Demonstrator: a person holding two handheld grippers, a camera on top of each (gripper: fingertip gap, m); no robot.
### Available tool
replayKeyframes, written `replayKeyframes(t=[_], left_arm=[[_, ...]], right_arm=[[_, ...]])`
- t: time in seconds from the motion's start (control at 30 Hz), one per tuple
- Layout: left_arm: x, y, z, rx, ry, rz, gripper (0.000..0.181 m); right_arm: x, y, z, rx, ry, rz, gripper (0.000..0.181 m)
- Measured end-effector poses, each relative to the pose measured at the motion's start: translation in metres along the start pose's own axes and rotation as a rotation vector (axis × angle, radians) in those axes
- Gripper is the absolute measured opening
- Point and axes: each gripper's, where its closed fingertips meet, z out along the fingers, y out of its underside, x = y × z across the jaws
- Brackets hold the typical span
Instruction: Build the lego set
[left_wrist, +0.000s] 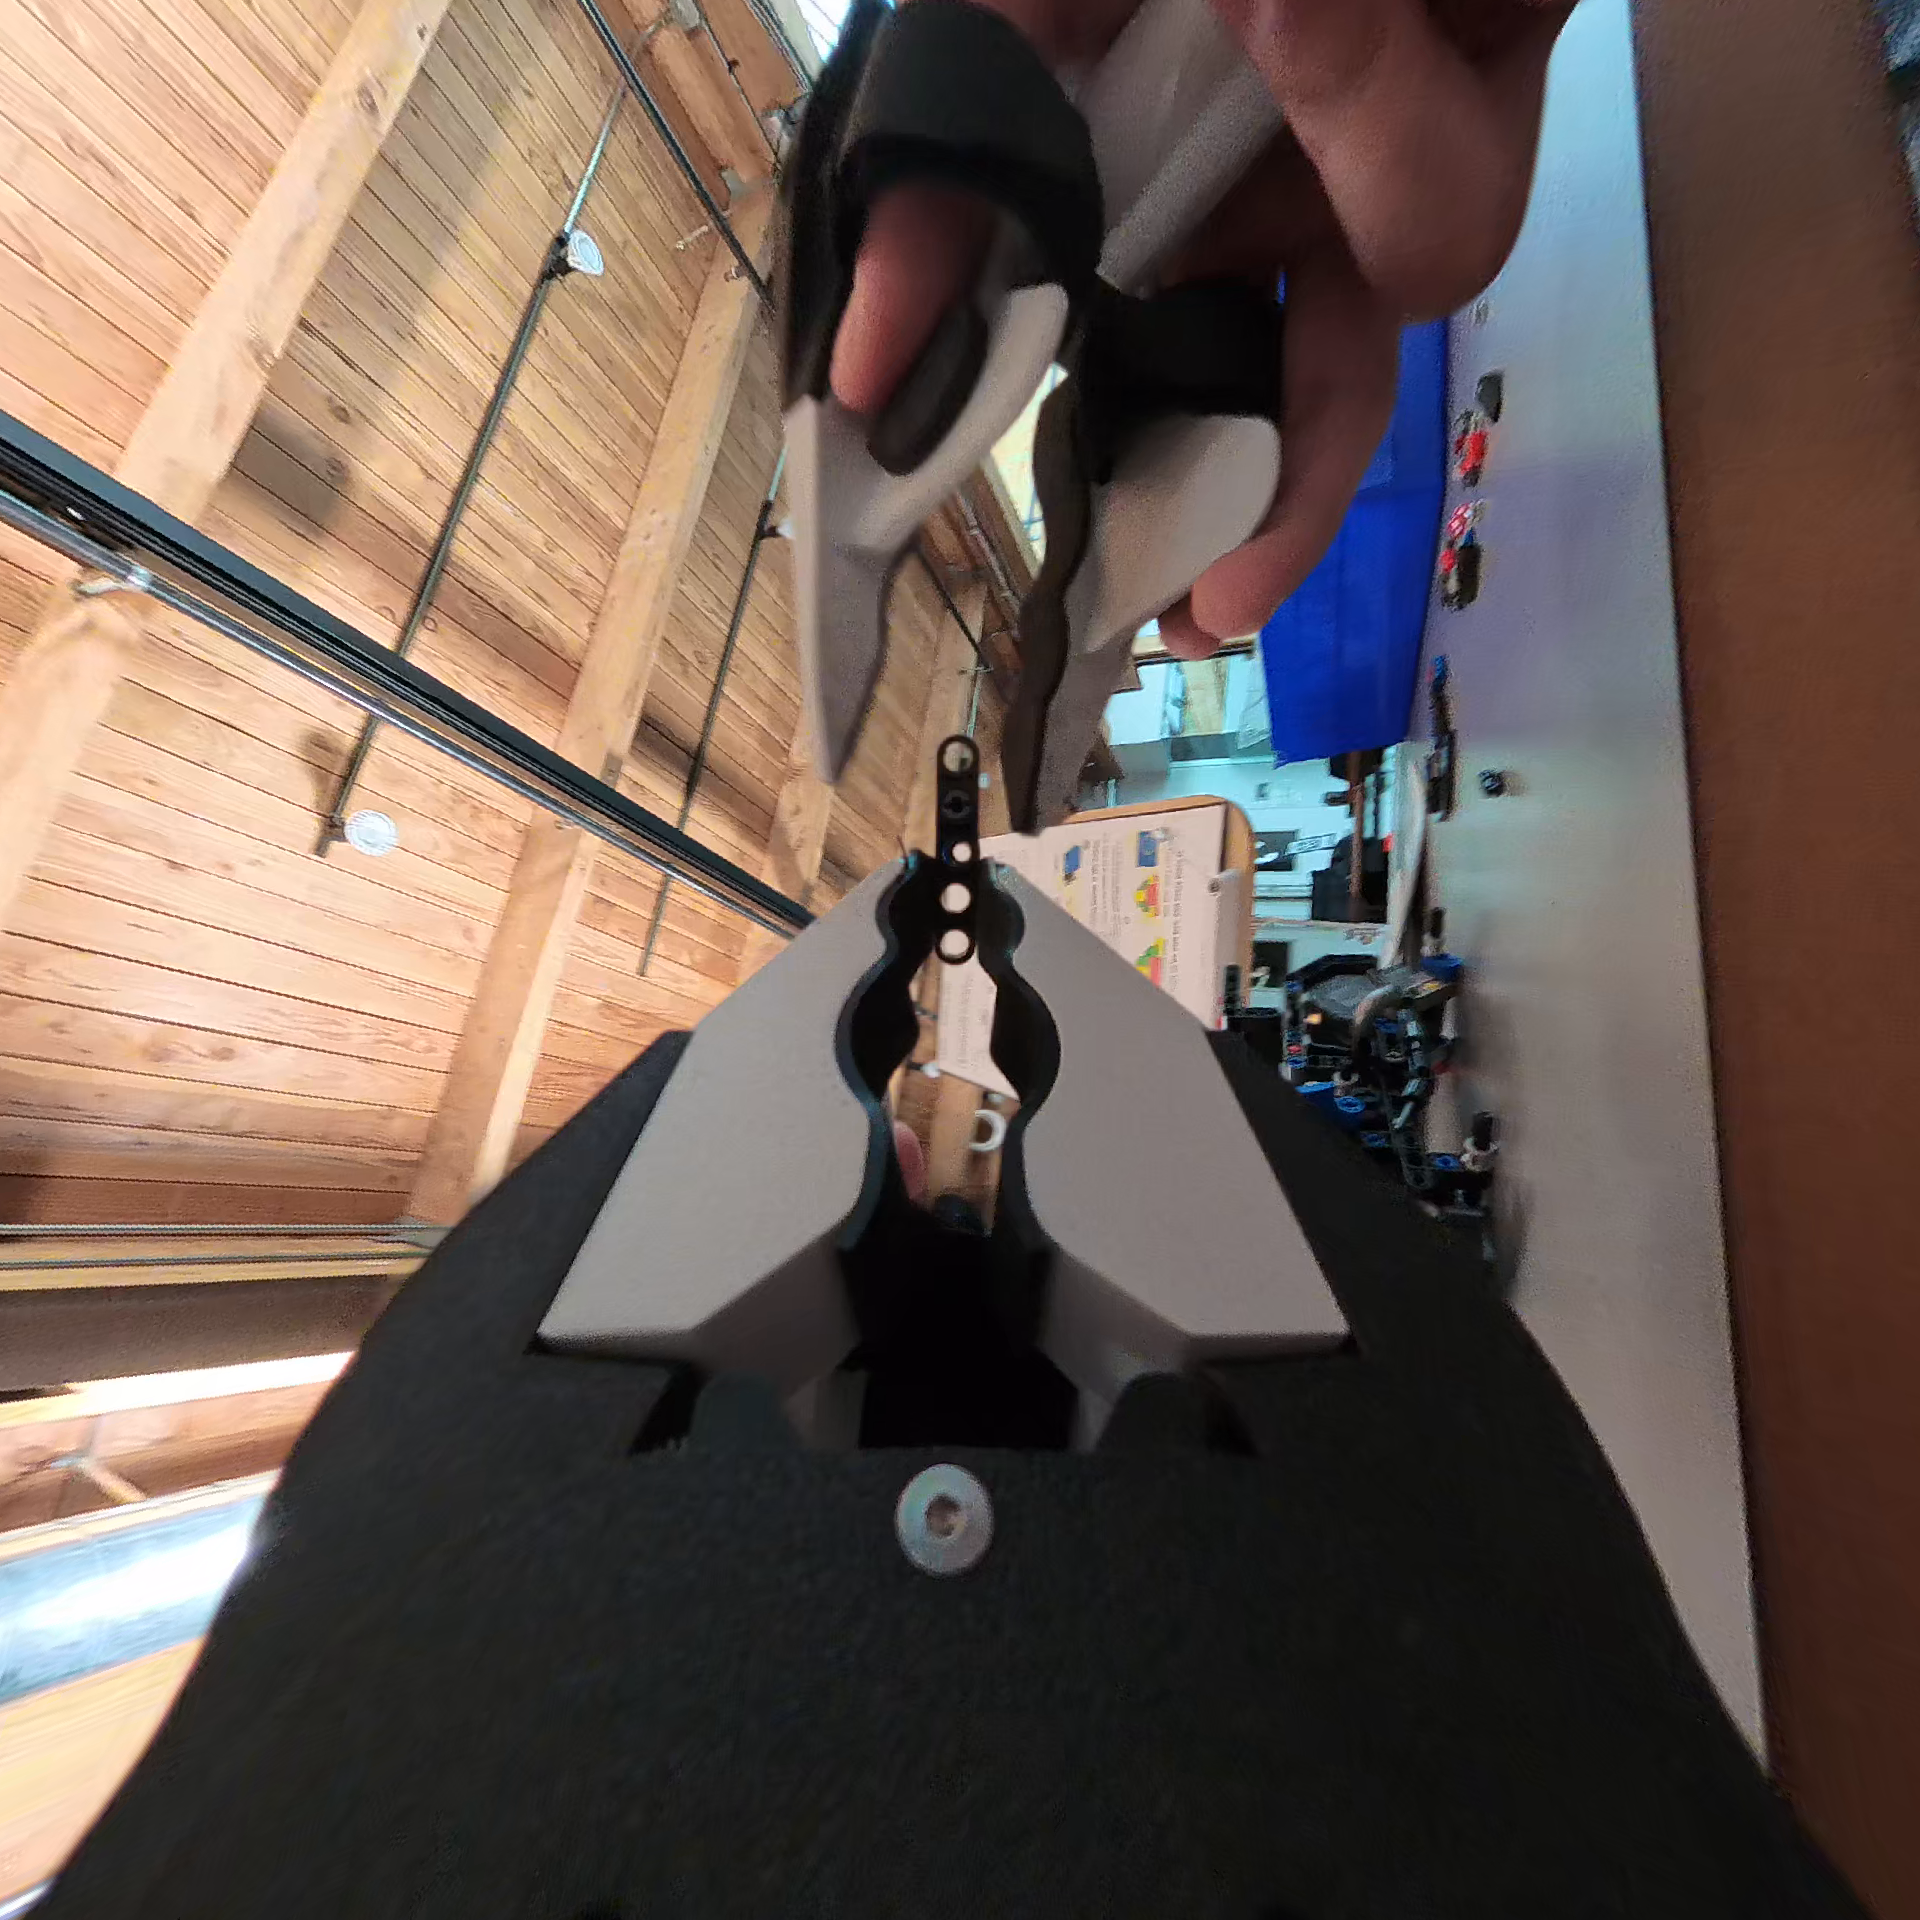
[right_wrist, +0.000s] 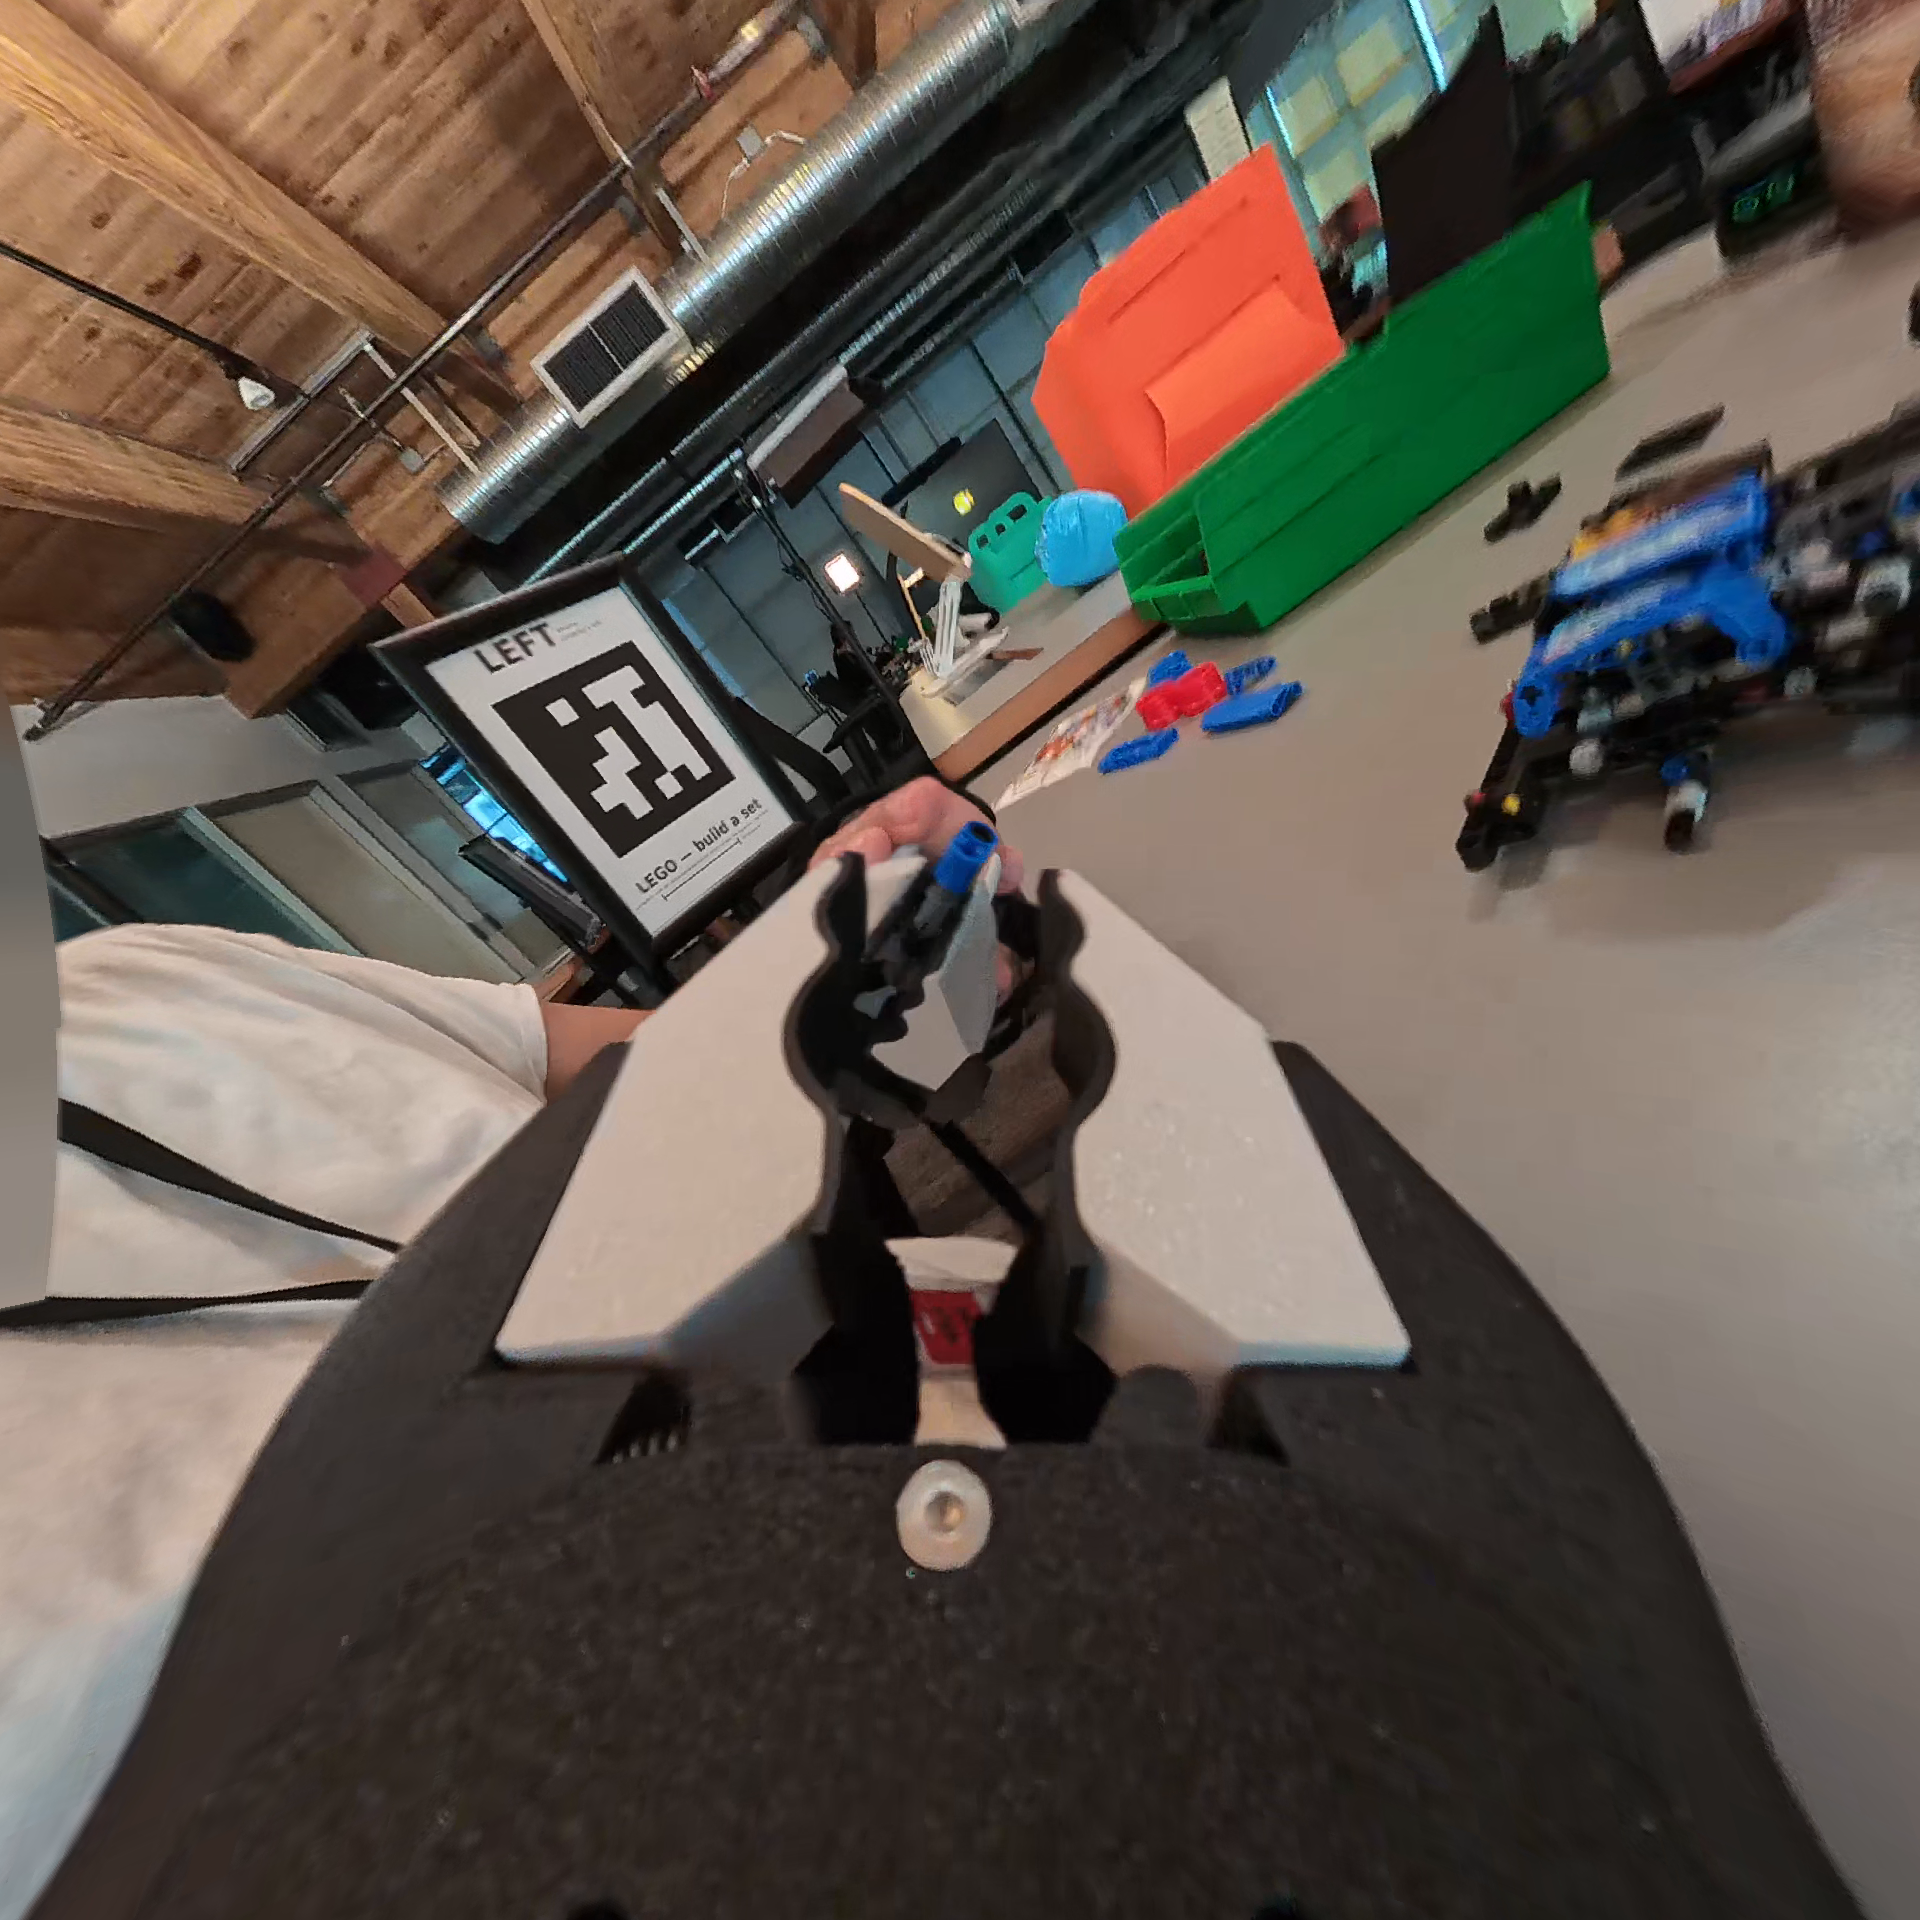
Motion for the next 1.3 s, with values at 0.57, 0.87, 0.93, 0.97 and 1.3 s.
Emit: replayKeyframes(t=[0.57,0.87,0.93,0.97,1.3], left_arm=[[0.001,-0.002,-0.003,0.066,0.079,-0.184,0.006],[0.009,-0.006,-0.003,0.066,0.139,-0.252,0.006],[0.009,-0.003,-0.002,0.056,0.144,-0.256,0.006],[0.010,-0.003,-0.002,0.054,0.145,-0.252,0.006],[0.015,-0.002,-0.001,0.043,0.153,-0.223,0.005]], right_arm=[[-0.008,0.019,-0.002,-0.194,0.237,-0.761,0.055],[0.009,0.015,-0.002,-0.212,0.416,-0.988,0.031],[0.011,0.015,-0.002,-0.208,0.429,-0.987,0.032],[0.011,0.015,-0.003,-0.203,0.426,-0.985,0.029],[0.012,0.014,-0.003,-0.194,0.418,-0.916,0.028]])
